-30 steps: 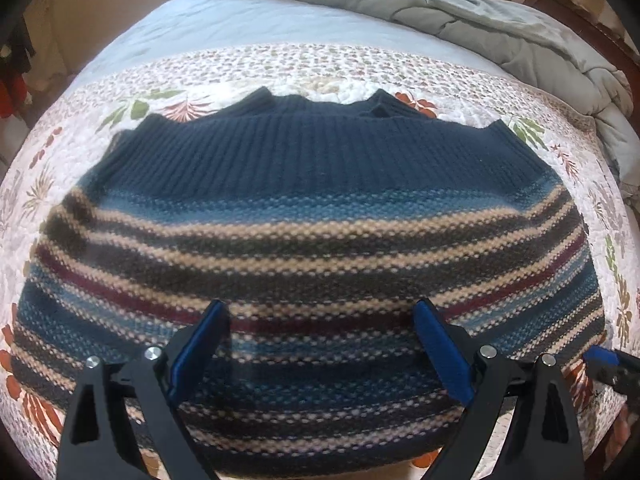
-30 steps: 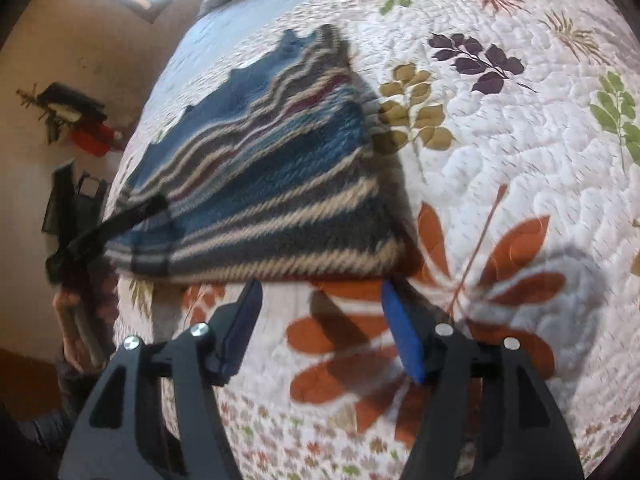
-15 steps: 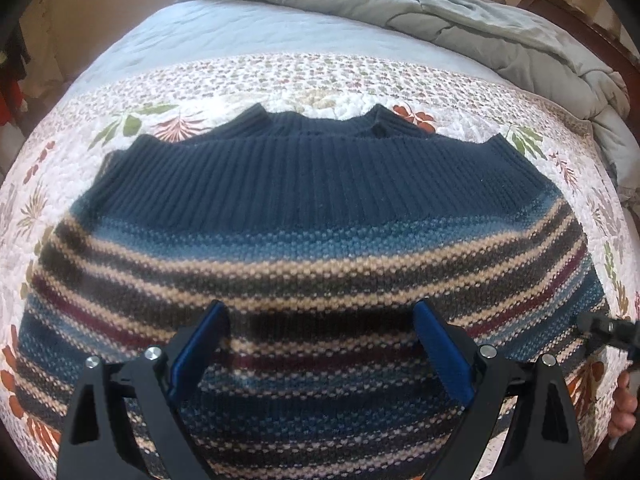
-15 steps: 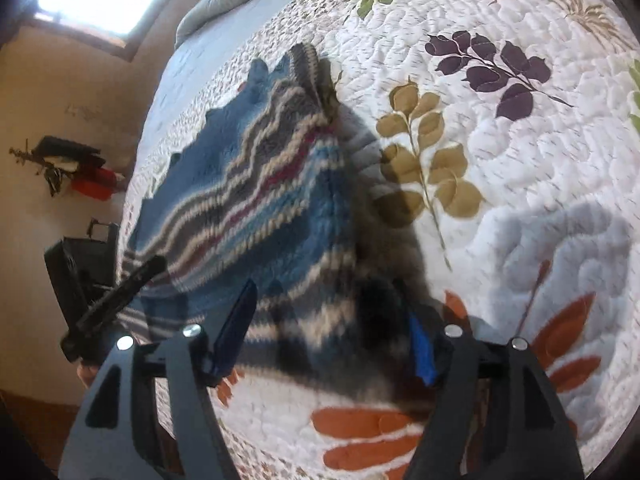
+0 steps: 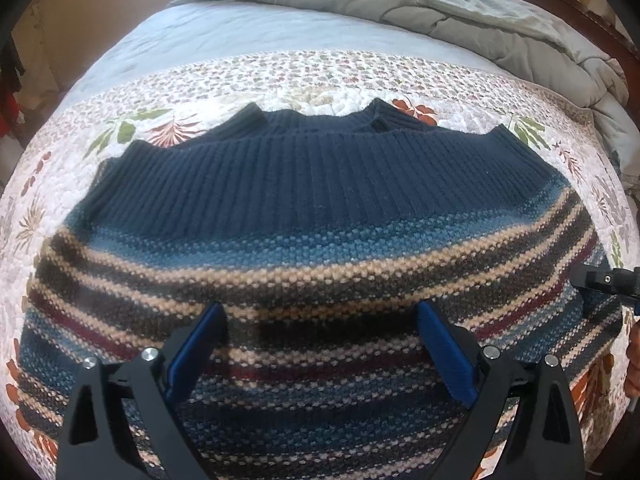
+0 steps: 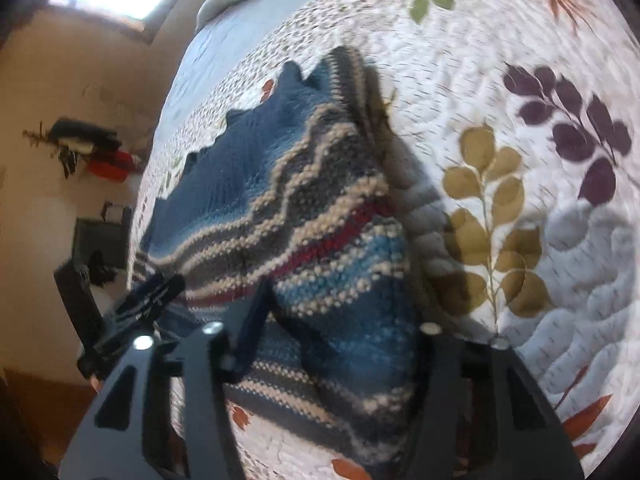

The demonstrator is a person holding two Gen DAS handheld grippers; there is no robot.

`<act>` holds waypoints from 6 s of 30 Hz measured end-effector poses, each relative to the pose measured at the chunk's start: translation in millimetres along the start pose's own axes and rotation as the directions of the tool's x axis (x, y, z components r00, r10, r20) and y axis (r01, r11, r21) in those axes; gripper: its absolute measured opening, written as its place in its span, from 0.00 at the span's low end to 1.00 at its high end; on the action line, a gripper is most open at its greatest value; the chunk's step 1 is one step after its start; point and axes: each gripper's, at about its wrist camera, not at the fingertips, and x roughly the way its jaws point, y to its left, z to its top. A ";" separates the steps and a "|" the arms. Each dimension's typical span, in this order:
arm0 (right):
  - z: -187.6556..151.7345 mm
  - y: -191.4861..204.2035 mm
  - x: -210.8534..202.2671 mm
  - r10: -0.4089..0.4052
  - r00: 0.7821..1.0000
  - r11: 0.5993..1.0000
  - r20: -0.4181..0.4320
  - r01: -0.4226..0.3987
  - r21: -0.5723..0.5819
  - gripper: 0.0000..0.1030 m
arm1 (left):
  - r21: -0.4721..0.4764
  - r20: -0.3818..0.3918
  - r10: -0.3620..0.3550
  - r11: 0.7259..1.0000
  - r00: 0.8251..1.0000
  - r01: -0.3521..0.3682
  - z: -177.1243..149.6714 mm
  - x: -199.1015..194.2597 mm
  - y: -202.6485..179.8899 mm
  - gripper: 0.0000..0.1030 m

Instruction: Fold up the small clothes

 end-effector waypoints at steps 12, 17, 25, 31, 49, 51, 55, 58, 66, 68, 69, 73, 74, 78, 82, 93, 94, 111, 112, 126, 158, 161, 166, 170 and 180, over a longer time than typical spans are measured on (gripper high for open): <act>-13.5 -21.3 -25.1 0.121 0.992 0.989 0.028 -0.123 0.079 0.15 | -0.005 -0.019 -0.026 1.000 0.999 0.026 -2.0 -3.1 1.5 0.94; -18.0 -31.0 -50.0 0.183 0.981 0.977 0.070 -0.189 0.097 0.09 | -0.018 -0.033 -0.076 0.997 0.997 0.075 -4.2 -7.2 3.8 0.94; -19.9 -11.9 -40.9 0.023 1.000 1.000 0.014 -0.023 -0.017 0.18 | -0.024 -0.033 -0.073 0.997 0.997 0.072 -3.6 -5.8 2.3 0.94; -5.5 -15.3 -36.2 -0.033 0.999 0.998 0.040 0.035 -0.058 0.46 | -0.034 -0.022 -0.067 0.997 0.998 0.066 6.1 -11.9 12.7 0.94; 73.4 2.5 22.2 -0.120 0.986 0.983 -0.114 0.102 -0.156 0.72 | -0.184 -0.105 0.053 0.980 0.993 -0.072 21.8 -24.6 216.2 0.94; 74.0 2.9 27.0 -0.118 0.986 0.983 -0.114 0.100 -0.156 0.74 | -0.165 -0.117 0.073 0.982 0.990 -0.092 21.7 -14.6 221.7 0.94; 75.7 7.3 31.0 -0.105 0.988 0.982 -0.114 0.085 -0.167 0.65 | -0.163 -0.128 0.011 0.986 0.992 -0.032 26.5 6.0 224.9 0.94; 71.9 11.1 30.6 -0.080 0.989 0.981 -0.124 0.056 -0.185 0.54 | -0.175 -0.148 -0.050 0.984 0.988 0.024 28.6 16.1 224.2 0.93; 66.4 12.3 17.8 -0.036 0.996 0.980 -0.082 0.020 -0.196 0.28 | -0.211 -0.175 -0.185 0.966 0.967 0.147 30.2 18.9 206.7 0.32; 63.0 14.5 12.6 -0.029 0.997 0.980 -0.067 0.015 -0.200 0.27 | -0.182 -0.170 -0.148 0.976 0.974 0.117 31.6 14.7 198.2 0.24; 61.7 15.5 10.6 -0.019 0.998 0.980 -0.061 0.006 -0.197 0.26 | -0.165 -0.164 -0.125 0.981 0.979 0.098 31.2 10.7 193.3 0.22; 58.9 16.8 0.6 0.029 0.999 0.986 -0.045 -0.036 -0.165 0.25 | -0.182 -0.131 -0.104 0.980 0.986 0.080 31.9 -1.2 188.4 0.19; 58.1 17.6 -1.2 0.035 0.999 0.986 -0.042 -0.041 -0.161 0.25 | -0.188 -0.121 -0.107 0.979 0.987 0.083 32.7 -5.1 188.6 0.19; 56.5 24.1 -14.3 0.073 0.997 0.987 -0.035 -0.078 -0.144 0.24 | -0.193 -0.084 -0.133 0.974 0.988 0.115 32.8 -29.8 187.7 0.18; 53.4 28.7 -29.7 0.085 0.995 0.991 -0.057 -0.090 -0.102 0.24 | -0.183 -0.083 -0.146 0.975 0.986 0.129 34.9 -49.6 178.5 0.18; 29.5 -28.5 -68.1 -0.001 0.990 0.998 -0.142 0.010 0.058 0.24 | -0.095 -0.196 -0.180 0.982 0.964 0.164 -2.3 -44.7 116.4 0.19; 26.9 -31.9 -67.6 0.003 0.989 0.998 -0.147 0.006 0.059 0.24 | -0.087 -0.194 -0.159 0.986 0.968 0.144 -6.4 -43.3 111.5 0.19; -30.5 -27.0 -143.4 -0.228 0.969 0.971 0.099 0.234 -0.049 0.63 | -0.024 0.051 0.089 0.996 0.995 -0.088 -19.3 -106.1 66.0 0.70; -43.5 -31.1 -150.6 -0.222 0.970 0.974 0.100 0.226 -0.032 0.63 | -0.016 0.058 0.075 0.997 0.995 -0.075 -20.4 -107.2 57.9 0.70; -126.3 -59.0 -138.2 -0.151 0.987 0.988 0.055 0.150 0.025 0.80 | 0.083 -0.003 -0.050 0.995 0.999 0.050 -50.4 -60.8 -46.6 0.74; -134.7 -104.2 -87.4 0.027 0.986 0.970 -0.166 0.014 0.244 0.17 | 0.156 0.018 0.037 0.987 0.999 -0.039 -63.0 -34.2 -64.5 0.84; -136.7 -101.5 -90.8 0.016 0.988 0.975 -0.153 0.018 0.220 0.18 | 0.172 0.023 0.051 0.984 0.998 -0.054 -64.3 -33.8 -67.6 0.85; -134.5 -79.2 -104.4 -0.054 0.990 0.992 -0.127 0.068 0.110 0.27 | 0.140 0.026 0.026 0.990 0.999 -0.029 -60.3 -41.9 -67.9 0.85; -128.6 -64.3 -116.6 -0.091 0.993 0.994 -0.074 0.095 0.055 0.49 | 0.123 0.024 -0.045 0.992 0.999 0.042 -55.3 -48.5 -77.1 0.85; -82.3 -52.8 -122.0 -0.066 0.998 0.998 0.002 0.067 -0.022 0.67 | 0.174 0.026 -0.112 0.979 0.993 0.106 -39.2 -44.2 -130.3 0.85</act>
